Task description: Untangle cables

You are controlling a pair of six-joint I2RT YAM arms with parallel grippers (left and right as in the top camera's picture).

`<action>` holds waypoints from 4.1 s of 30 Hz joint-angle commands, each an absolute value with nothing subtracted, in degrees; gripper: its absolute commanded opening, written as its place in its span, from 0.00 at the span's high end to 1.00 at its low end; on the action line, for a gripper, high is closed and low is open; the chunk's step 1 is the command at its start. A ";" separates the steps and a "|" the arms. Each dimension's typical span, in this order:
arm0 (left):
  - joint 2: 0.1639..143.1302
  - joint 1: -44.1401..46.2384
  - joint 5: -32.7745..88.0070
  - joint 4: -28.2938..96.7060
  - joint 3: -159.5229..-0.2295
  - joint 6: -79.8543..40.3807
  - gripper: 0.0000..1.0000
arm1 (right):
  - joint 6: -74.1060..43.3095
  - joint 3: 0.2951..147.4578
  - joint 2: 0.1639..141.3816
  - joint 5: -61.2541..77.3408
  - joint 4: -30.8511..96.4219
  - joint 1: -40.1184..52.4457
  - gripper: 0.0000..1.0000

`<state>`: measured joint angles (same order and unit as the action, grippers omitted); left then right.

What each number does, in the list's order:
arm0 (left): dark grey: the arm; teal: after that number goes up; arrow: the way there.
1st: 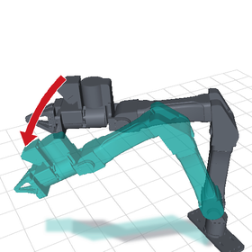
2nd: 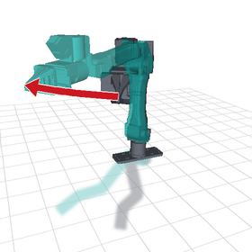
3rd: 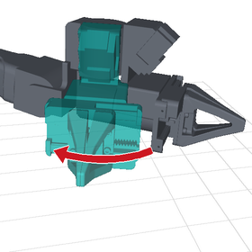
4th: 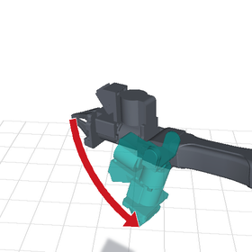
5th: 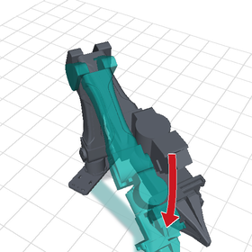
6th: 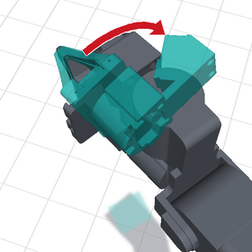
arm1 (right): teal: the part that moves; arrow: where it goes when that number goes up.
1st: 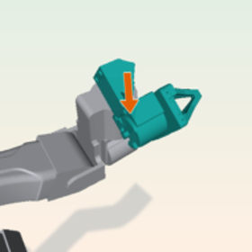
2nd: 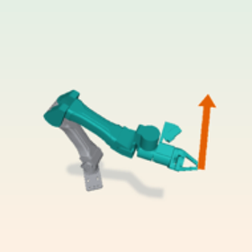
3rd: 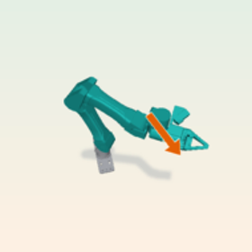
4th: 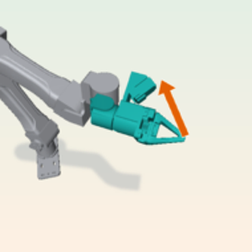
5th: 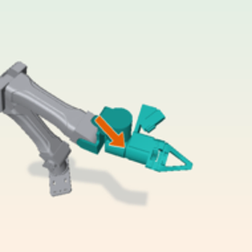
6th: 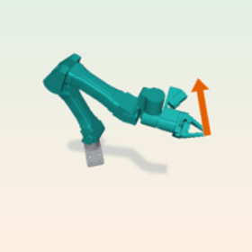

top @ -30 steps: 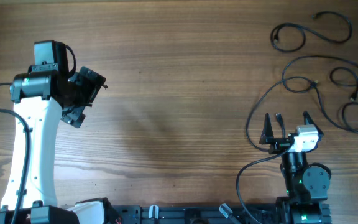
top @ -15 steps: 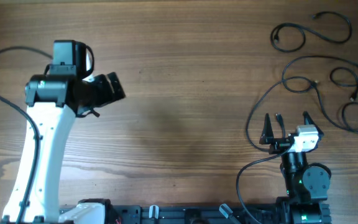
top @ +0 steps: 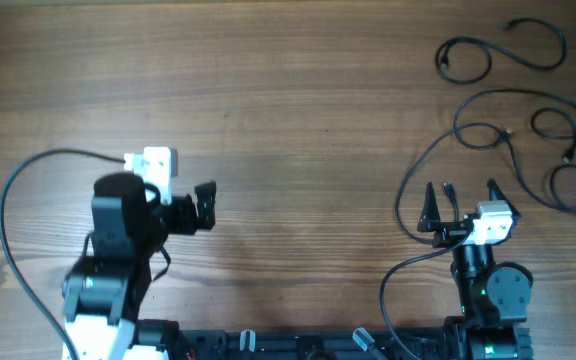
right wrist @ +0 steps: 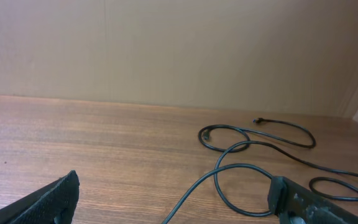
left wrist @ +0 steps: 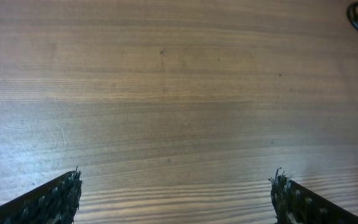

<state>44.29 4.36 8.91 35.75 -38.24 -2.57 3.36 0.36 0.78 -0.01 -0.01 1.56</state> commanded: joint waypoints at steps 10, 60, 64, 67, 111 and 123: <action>17.08 3.75 9.58 34.98 -24.60 4.08 0.00 | 4.36 0.30 0.43 0.93 -0.16 1.26 0.00; 0.16 0.69 0.89 4.40 -0.32 -0.08 0.00 | 4.36 0.30 0.43 0.93 -0.16 1.26 0.00; 0.16 0.69 0.78 4.40 -0.32 2.70 0.00 | 4.36 0.30 0.43 0.93 -0.16 1.26 0.00; 0.16 0.69 0.80 4.40 -0.32 2.55 0.00 | 4.34 0.30 0.43 0.93 -0.16 1.26 0.00; 0.64 0.69 0.99 4.27 -0.32 2.59 0.00 | 4.49 0.30 0.38 0.91 -0.16 1.26 0.00; 0.64 0.69 0.99 4.29 -0.32 2.59 0.00 | 4.49 0.30 0.43 0.93 -0.16 1.26 0.00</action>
<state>0.84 0.58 1.34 4.47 -1.02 1.48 3.99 0.36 0.78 -0.01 0.01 1.56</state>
